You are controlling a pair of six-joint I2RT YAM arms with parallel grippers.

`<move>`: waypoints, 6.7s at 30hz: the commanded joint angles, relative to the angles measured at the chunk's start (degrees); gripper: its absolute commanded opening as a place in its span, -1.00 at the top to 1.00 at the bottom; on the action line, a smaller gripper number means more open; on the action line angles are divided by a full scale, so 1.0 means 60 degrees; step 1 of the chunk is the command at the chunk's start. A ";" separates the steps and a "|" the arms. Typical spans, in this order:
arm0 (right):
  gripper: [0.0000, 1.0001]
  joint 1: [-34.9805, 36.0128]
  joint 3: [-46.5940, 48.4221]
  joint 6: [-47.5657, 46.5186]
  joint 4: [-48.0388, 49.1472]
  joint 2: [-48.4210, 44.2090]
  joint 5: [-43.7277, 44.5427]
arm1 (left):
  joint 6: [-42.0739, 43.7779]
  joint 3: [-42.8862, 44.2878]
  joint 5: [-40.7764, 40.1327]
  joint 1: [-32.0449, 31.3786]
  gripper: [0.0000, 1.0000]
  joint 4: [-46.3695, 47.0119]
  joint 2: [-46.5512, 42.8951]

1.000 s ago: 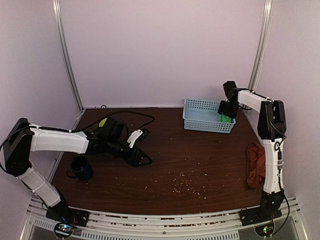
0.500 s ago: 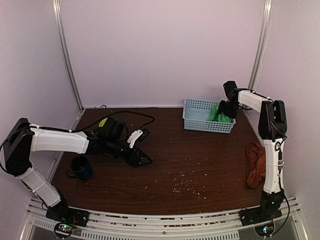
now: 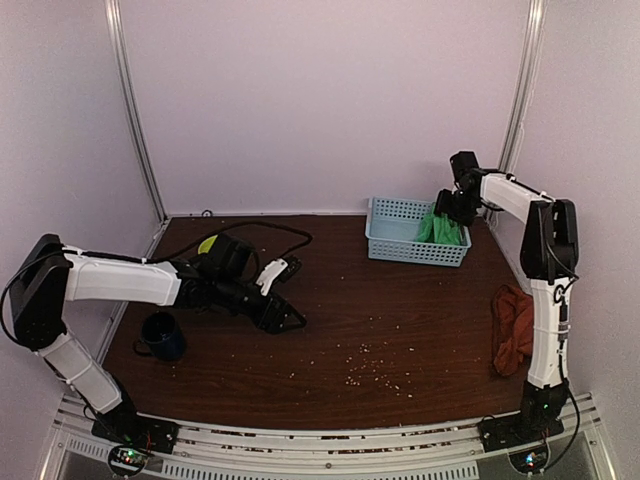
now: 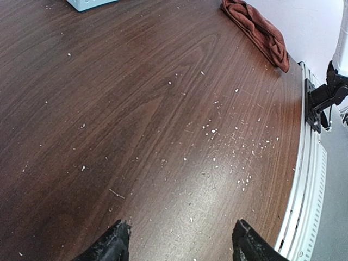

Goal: Roll the towels
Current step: Place the towel in the storage box, then pick up the towel from the storage box, then place the towel at the center of the board, then smooth out the towel at the center of the board, then pick up the towel from the center of the board.

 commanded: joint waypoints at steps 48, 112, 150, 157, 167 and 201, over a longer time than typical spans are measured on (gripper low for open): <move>0.17 0.1261 0.1674 -0.1820 -0.0119 0.2567 0.2274 | 0.0216 0.1786 -0.0806 -0.0066 -0.33 -0.0829 0.1019; -0.20 0.7954 -0.8190 -0.9936 0.1615 -0.6328 -0.2692 | 0.0915 -0.0802 -0.2036 0.0367 -0.35 -0.1069 -0.3980; 1.00 0.5939 -0.7926 -0.9152 0.1883 -0.4729 -0.4172 | 0.1214 -0.1821 -0.3260 -0.2664 -0.25 0.0144 -0.3246; -0.94 0.4216 -0.4373 -0.6156 0.0951 -0.1297 -0.6172 | 0.1997 -0.1409 -0.3667 -0.3151 -0.29 -0.0263 -0.2537; -1.00 0.4109 -0.6902 -0.7136 0.1733 -0.5512 -0.5695 | 0.2450 -0.0772 -0.3596 -0.4000 -0.30 0.0386 -0.0817; -0.49 0.4319 -0.8733 -1.1251 -0.1067 -0.9353 -0.7320 | 0.4202 0.3005 -0.5442 -0.3876 0.80 -0.2378 0.0546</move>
